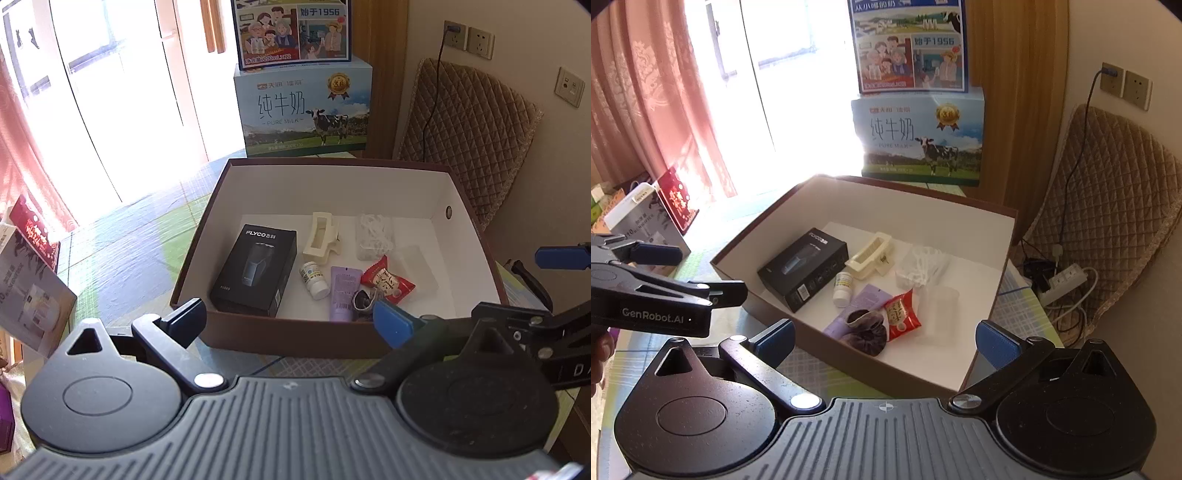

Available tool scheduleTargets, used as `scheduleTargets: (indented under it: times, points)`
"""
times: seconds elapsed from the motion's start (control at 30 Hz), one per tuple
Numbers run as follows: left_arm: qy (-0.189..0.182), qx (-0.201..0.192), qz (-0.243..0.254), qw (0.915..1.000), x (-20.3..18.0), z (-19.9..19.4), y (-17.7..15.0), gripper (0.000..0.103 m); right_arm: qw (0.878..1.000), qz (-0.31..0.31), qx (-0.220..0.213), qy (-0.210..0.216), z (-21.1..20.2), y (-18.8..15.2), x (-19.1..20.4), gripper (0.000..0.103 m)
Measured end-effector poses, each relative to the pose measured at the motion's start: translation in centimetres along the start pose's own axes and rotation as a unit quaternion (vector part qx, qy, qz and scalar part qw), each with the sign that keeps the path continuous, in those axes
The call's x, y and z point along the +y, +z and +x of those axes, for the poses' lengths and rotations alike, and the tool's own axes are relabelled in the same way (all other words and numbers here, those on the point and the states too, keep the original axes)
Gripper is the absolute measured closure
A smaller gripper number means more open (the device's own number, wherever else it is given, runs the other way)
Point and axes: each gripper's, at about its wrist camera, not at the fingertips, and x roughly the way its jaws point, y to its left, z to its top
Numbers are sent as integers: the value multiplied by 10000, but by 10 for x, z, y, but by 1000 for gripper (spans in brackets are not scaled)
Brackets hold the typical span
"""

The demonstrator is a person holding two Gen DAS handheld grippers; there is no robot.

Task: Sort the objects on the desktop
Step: 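Withdraw both tools from the brown box back over the remaining items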

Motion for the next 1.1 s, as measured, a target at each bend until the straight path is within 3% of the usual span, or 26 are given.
scheduleTargets:
  times: [0.67,1.1]
  points:
    - [156,-180,-412,9989,11,-75,-66,4,9994,-286,-124,167,-53,-57,18,2]
    - [159,212,-588,9979,11,-85,-116,4,9965,-210,195,789,-55,-89,18,2]
